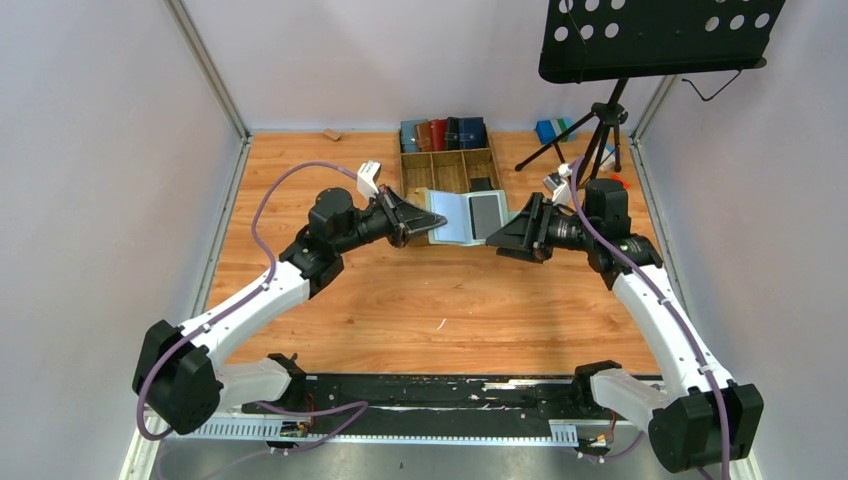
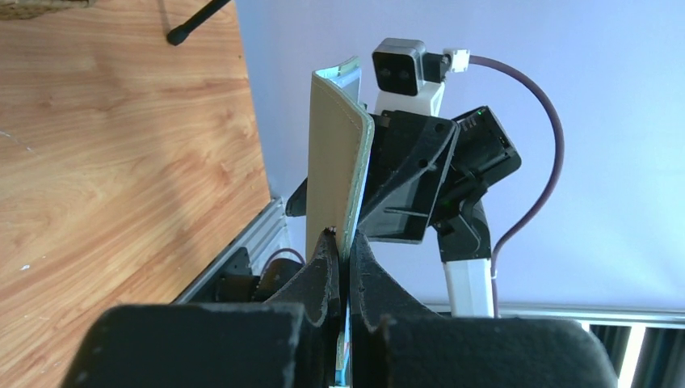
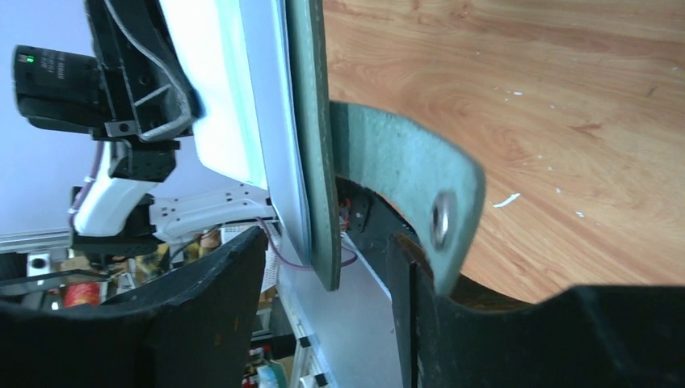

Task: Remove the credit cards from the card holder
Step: Remove the credit card from the card holder.

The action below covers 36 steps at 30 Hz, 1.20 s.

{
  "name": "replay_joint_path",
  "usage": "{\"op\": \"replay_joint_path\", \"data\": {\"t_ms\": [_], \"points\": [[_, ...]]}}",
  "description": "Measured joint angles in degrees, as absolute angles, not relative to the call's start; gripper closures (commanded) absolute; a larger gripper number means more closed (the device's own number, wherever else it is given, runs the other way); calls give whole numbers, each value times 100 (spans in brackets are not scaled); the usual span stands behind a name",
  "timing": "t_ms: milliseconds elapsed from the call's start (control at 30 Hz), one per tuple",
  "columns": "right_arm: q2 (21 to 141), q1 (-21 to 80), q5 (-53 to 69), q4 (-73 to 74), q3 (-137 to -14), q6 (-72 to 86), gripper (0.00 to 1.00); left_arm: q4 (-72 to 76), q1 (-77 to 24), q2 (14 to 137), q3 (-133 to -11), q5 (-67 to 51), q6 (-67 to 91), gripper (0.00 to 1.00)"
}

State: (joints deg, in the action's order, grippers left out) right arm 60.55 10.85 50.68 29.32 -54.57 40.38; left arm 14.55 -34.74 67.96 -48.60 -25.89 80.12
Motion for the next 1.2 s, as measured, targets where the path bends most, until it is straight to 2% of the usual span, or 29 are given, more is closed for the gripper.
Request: {"op": "replay_joint_path", "data": {"t_ms": [400, 500, 633, 667, 733, 800, 867, 1067, 1200], "points": [[6086, 1087, 5489, 1857, -5325, 4862, 59, 1568, -3474, 6471, -4563, -2768, 8121, 100], [6097, 1105, 5509, 1802, -5325, 4912, 72, 1573, -3474, 6469, -4512, -2829, 8156, 100], [6095, 1109, 5527, 1678, -5271, 5002, 98, 1573, -3474, 6469, -4414, -2858, 8211, 100], [6093, 1109, 5533, 1643, -5238, 5017, 100, 1579, -3474, 6469, -4386, -2867, 8219, 99], [6093, 1107, 5546, 1608, -5153, 5092, 100, 1575, -3474, 6462, -4329, -2869, 8228, 91], [6093, 1107, 5557, 1603, -5111, 5120, 100, 1527, -3474, 6429, -4270, -2851, 8211, 76], [6090, 1111, 5559, 1603, -5105, 5116, 100, 1269, -3476, 6370, -4272, -2812, 8132, 67], [6090, 1118, 5258, 2134, -5166, 4729, 100, -1697, -3485, 6335, -5216, -1896, 7076, 64], [6093, 1118, 4595, 3004, -5411, 4014, 100, -3024, -3489, 6377, -5854, -1243, 6506, 70]]}}
